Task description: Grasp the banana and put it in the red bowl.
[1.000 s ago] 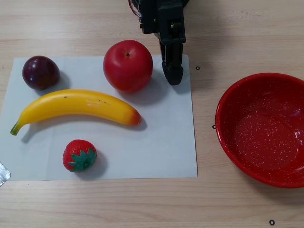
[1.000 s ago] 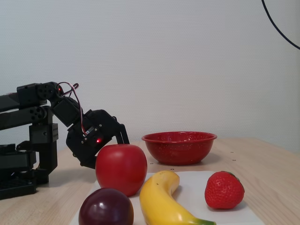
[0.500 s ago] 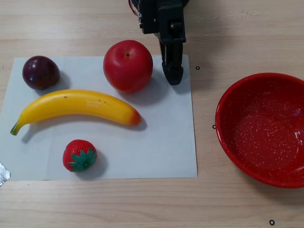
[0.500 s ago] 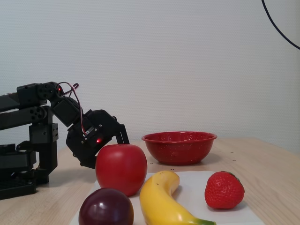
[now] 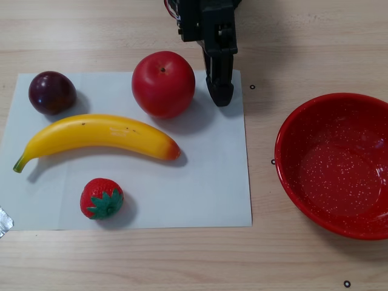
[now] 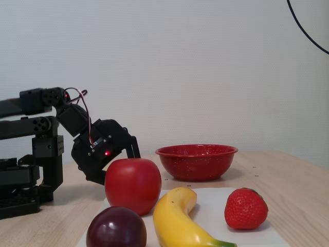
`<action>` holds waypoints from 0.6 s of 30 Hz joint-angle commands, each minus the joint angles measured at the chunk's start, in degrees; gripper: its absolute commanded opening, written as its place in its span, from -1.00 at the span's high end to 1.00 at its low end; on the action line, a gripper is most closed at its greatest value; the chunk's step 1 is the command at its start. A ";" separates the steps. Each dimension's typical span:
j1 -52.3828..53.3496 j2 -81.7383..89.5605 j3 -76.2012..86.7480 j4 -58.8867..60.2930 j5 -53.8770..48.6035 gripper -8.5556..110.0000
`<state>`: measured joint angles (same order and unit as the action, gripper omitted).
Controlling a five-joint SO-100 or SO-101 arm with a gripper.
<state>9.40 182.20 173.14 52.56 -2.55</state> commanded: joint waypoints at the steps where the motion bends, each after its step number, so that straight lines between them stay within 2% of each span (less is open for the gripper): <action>1: 0.18 -3.69 -7.65 2.64 0.62 0.85; 18: -1.85 -27.42 -44.12 22.85 -2.11 0.85</action>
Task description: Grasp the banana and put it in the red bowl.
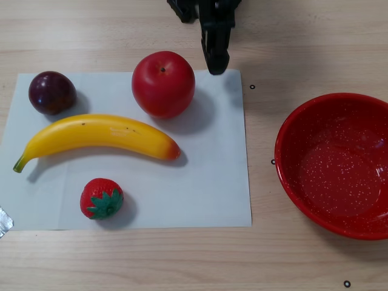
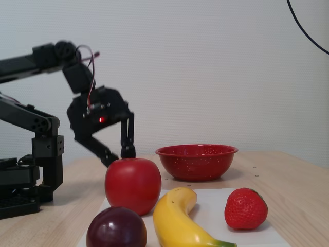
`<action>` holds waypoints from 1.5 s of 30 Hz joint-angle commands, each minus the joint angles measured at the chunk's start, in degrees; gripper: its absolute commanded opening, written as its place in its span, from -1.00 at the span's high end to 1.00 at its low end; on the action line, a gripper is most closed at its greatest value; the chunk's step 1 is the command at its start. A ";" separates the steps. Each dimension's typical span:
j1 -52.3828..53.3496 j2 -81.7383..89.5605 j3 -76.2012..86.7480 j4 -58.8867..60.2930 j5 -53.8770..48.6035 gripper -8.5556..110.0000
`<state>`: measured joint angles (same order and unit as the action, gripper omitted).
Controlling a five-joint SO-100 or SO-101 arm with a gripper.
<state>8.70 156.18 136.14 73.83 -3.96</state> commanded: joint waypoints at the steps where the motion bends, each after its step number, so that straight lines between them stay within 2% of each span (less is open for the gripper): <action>1: -1.58 -2.90 -9.58 2.72 -0.88 0.85; 17: -13.54 -31.29 -50.98 21.18 6.77 0.85; 23: -19.34 -41.13 -66.80 28.39 14.41 0.85; 34: -30.67 -53.09 -78.84 29.88 23.38 0.85; 45: -34.89 -65.74 -86.22 33.13 27.77 0.81</action>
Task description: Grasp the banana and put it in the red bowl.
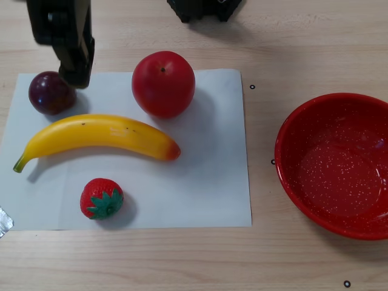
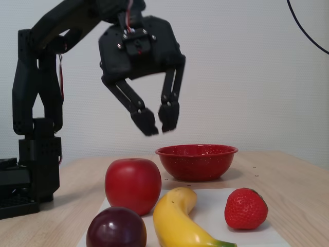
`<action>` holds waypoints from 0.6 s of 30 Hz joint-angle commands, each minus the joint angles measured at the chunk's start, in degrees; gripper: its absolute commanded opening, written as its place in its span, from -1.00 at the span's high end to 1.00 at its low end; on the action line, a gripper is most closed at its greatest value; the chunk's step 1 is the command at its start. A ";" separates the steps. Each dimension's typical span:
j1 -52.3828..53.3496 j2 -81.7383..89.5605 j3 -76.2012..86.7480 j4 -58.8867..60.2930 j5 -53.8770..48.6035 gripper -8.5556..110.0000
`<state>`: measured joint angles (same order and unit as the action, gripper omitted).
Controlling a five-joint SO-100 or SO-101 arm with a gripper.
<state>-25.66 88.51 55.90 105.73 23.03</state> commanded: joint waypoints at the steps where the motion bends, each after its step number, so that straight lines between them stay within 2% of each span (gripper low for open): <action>1: -0.53 1.05 -6.24 1.14 0.88 0.79; 5: 0.62 -1.93 -6.59 1.23 0.62 0.64; 10: 1.93 -4.83 -5.63 -1.23 -2.02 0.31; 16: 2.90 -6.94 -0.62 -9.40 -4.39 -0.04; 18: 3.08 -7.12 1.67 -13.01 -4.39 -0.07</action>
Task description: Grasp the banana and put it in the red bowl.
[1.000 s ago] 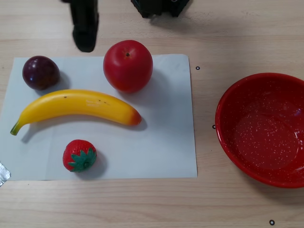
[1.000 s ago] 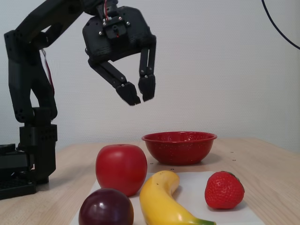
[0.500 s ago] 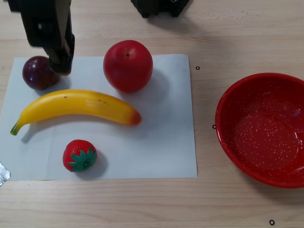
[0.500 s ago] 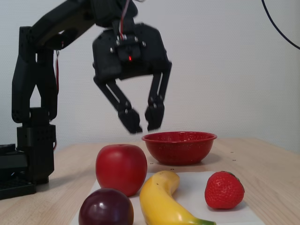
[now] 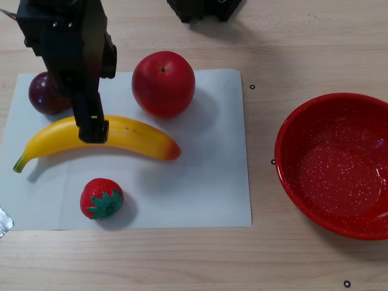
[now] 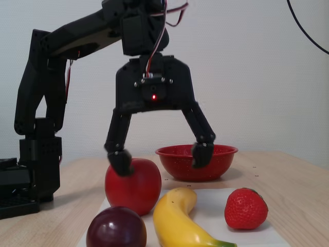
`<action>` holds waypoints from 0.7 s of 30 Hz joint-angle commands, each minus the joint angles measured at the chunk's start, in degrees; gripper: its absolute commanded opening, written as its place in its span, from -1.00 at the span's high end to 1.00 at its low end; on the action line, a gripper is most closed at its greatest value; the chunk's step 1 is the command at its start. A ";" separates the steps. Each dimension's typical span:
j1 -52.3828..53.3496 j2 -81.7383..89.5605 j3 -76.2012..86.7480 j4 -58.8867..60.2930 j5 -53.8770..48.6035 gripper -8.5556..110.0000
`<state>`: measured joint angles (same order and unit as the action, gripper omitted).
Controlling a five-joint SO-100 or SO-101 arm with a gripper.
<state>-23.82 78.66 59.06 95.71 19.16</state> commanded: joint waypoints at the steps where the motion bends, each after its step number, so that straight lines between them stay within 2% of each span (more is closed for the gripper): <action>1: 1.23 2.64 -0.35 -4.57 -0.44 -0.07; 8: 1.14 2.11 6.06 -14.15 0.35 -0.09; 21: 1.23 -2.20 7.73 -20.65 0.88 -0.10</action>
<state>-23.38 74.09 68.82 76.64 19.25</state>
